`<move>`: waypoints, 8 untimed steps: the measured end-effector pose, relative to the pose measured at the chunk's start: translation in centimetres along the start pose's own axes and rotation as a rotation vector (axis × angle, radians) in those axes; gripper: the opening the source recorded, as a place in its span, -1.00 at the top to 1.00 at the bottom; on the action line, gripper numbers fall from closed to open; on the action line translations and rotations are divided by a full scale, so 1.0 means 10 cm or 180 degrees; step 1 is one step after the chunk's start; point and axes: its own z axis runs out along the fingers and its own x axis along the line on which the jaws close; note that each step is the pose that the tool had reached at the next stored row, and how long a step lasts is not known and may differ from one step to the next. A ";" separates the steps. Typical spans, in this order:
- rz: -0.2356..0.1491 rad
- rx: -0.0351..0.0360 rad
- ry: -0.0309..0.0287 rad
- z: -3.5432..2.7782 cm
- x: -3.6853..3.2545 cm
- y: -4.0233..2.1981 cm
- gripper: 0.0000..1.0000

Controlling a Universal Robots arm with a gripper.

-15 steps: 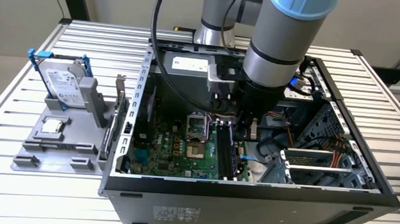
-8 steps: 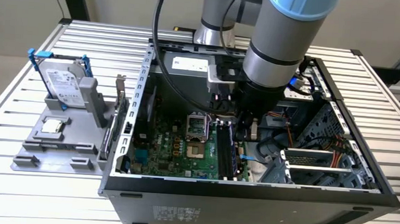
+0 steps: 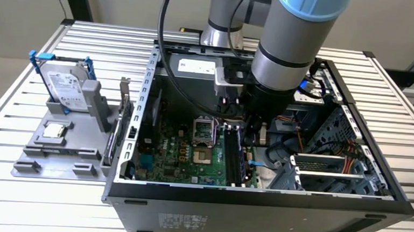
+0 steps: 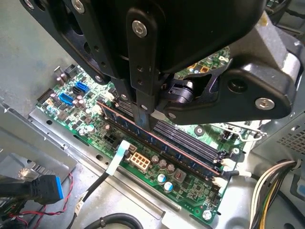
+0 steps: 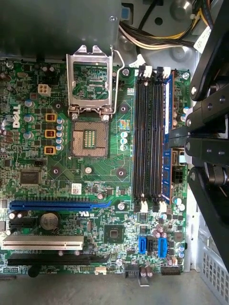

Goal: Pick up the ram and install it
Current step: 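Press down the ram until it locks into place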

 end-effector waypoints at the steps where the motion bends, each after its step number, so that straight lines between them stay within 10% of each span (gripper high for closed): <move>1: 0.0000 0.0000 0.0000 0.001 0.000 0.000 1.00; 8: 0.0000 0.0000 0.0000 0.060 0.000 0.000 1.00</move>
